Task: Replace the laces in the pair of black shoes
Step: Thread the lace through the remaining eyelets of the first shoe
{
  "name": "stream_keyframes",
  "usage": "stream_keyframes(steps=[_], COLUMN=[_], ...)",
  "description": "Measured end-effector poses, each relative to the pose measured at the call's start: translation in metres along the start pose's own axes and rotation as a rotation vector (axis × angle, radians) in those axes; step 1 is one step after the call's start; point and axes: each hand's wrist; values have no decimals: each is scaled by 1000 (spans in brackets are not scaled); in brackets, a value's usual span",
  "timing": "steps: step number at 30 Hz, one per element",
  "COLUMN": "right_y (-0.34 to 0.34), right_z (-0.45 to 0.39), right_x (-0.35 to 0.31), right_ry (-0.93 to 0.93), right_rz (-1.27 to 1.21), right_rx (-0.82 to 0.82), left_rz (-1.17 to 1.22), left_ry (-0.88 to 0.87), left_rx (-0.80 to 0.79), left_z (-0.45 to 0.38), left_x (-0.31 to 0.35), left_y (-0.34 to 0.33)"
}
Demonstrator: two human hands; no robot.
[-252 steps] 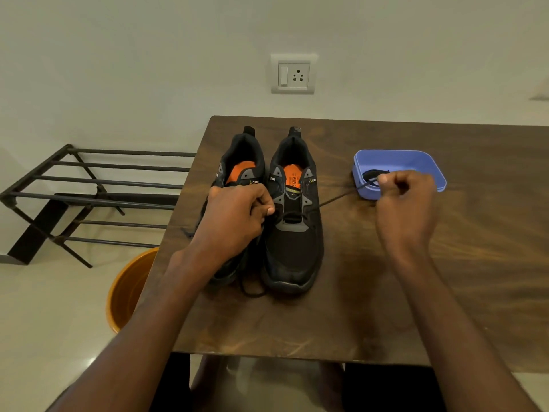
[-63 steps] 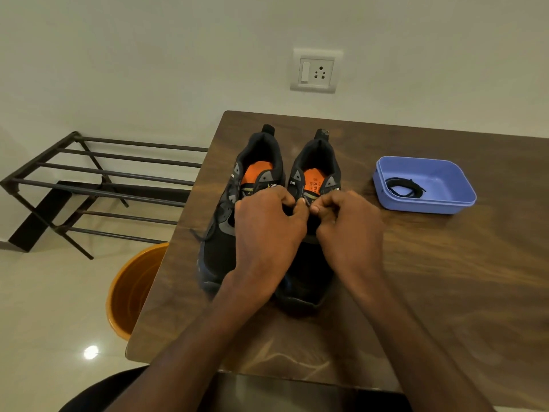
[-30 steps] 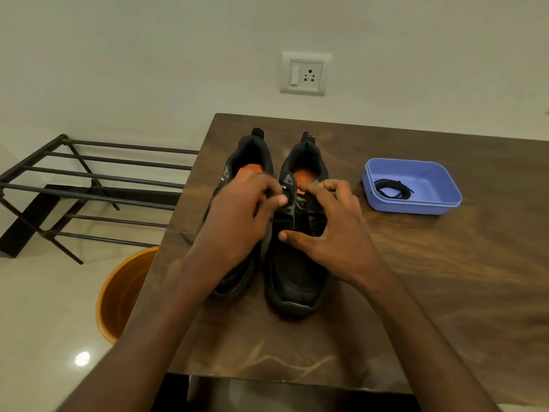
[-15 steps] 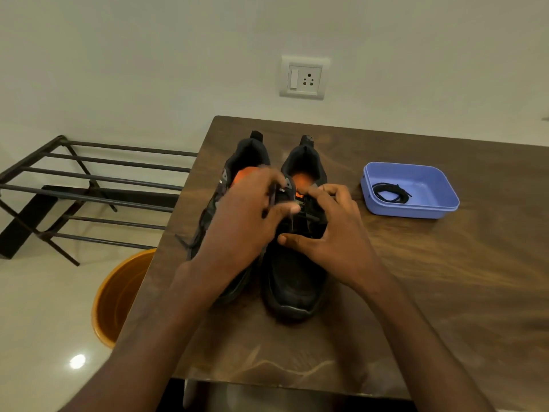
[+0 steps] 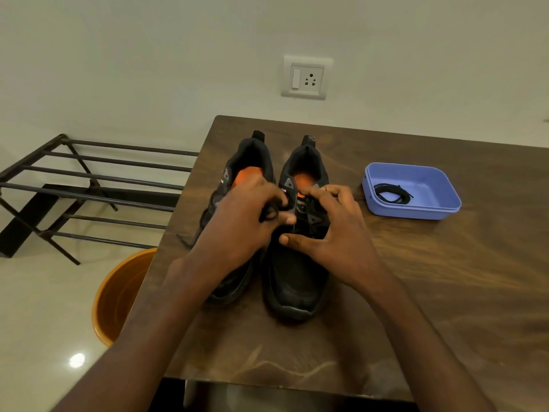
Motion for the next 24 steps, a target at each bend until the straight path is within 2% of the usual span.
stream_keyframes(steps=[1, 3, 6, 8, 12, 14, 20, 24], right_y=[0, 0, 0, 1, 0, -1, 0, 0], right_z=[0, 0, -1, -1, 0, 0, 0, 0], right_x=[0, 1, 0, 0, 0, 0, 0, -1], right_ry=[0, 0, -11, -11, 3, 7, -6, -9], right_rz=[-3, -3, 2, 1, -15, -16, -31, -30], right_rx=[0, 2, -15, -12, 13, 17, 8, 12], left_rz=[-29, 75, 370, 394, 64, -28, 76, -18], left_ry=[-26, -15, 215, 273, 90, 22, 92, -4], left_rx=[-5, 94, 353, 426, 164, 92, 224, 68], left_z=[-1, -2, -6, -7, 1, 2, -2, -3], left_x=[-1, -1, -1, -2, 0, 3, 0, -8], left_y=[-1, 0, 11, 15, 7, 0, -7, -4])
Point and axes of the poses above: each hand's wrist, its own z-axis away from the middle knuckle, its own y-axis out of the back of the hand, x = y × z, and after that the axes turned 12 degrees about x, right-handed
